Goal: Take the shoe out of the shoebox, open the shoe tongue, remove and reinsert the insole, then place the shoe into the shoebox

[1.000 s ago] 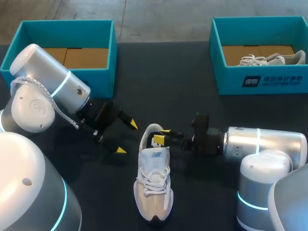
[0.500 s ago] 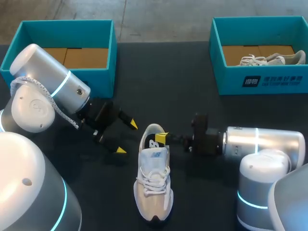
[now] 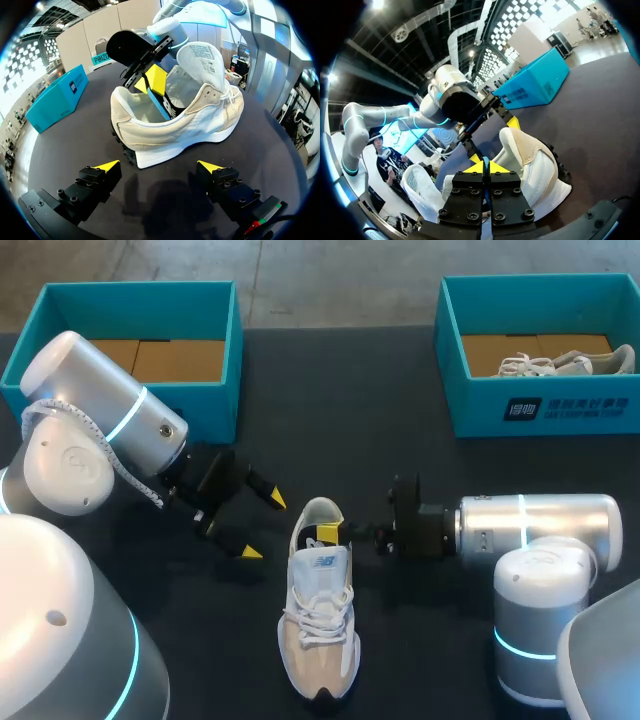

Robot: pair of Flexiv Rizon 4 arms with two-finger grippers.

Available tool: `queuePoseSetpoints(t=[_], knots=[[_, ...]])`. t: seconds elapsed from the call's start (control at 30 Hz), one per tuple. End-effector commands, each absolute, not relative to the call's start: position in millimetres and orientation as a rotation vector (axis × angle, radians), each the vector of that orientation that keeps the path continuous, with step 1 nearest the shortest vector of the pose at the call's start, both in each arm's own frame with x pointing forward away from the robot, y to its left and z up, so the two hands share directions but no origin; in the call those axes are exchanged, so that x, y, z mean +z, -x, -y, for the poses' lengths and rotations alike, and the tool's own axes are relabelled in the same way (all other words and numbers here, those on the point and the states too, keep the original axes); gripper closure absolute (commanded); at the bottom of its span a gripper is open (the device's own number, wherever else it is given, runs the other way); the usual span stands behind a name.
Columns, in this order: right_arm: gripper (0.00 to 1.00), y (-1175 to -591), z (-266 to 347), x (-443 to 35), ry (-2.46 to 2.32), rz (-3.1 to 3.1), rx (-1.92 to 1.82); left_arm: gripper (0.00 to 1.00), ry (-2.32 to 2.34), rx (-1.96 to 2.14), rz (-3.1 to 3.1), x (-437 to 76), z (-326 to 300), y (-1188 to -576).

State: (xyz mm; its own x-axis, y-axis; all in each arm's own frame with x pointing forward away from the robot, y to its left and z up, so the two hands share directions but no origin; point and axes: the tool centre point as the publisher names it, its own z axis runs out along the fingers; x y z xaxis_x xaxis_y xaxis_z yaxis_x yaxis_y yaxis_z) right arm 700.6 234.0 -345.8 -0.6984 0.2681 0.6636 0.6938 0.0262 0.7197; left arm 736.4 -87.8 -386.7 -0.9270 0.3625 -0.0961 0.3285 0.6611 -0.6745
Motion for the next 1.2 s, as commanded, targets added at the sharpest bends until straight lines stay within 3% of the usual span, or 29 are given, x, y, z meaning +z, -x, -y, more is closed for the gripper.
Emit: queuePoseSetpoints(t=[0.03, 0.1, 0.13, 0.27, 0.57, 1.2], knots=[[1.0, -698.4, -234.5, -346.0, 0.991, 1.979, -1.702, 0.0, 0.588, 1.126, 2.823, -385.9, 87.7, -735.6], [1.0, -698.8, -233.2, -342.0, 0.994, 1.985, -1.722, 0.0, 0.588, 1.126, 2.823, -385.9, 87.7, -735.6], [0.82, -699.3, -232.4, -340.2, 0.993, 1.986, -1.734, 0.0, 0.588, 1.126, 2.823, -385.9, 87.7, -735.6], [0.63, -701.0, -231.7, -333.5, 0.984, 2.001, -1.765, 0.0, 0.588, 1.126, 2.823, -385.9, 87.7, -735.6], [0.53, -703.7, -233.5, -329.5, 0.966, 2.01, -1.783, 0.0, 0.588, 1.126, 2.823, -385.9, 87.7, -735.6], [0.52, -700.1, -224.4, -319.9, 0.999, 2.034, -1.819, 0.0, 0.588, 1.126, 2.823, -385.9, 87.7, -735.6]])
